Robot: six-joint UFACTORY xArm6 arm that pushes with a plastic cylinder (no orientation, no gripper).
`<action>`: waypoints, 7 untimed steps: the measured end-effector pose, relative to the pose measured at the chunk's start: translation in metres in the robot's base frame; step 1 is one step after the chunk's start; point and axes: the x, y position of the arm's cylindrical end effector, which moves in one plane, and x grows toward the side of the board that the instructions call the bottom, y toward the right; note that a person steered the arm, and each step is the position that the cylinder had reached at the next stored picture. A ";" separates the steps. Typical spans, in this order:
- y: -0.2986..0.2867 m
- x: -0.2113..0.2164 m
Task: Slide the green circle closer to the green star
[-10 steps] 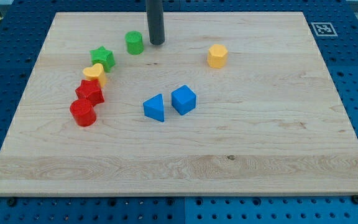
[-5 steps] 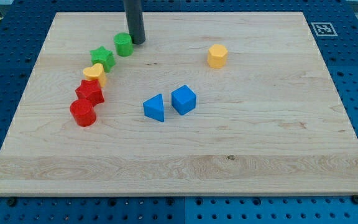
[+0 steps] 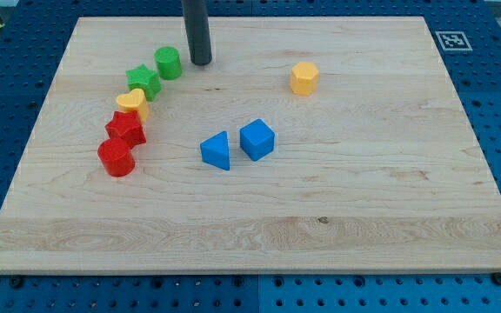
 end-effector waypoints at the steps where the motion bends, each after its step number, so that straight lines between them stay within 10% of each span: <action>1: -0.001 0.001; 7: -0.040 0.011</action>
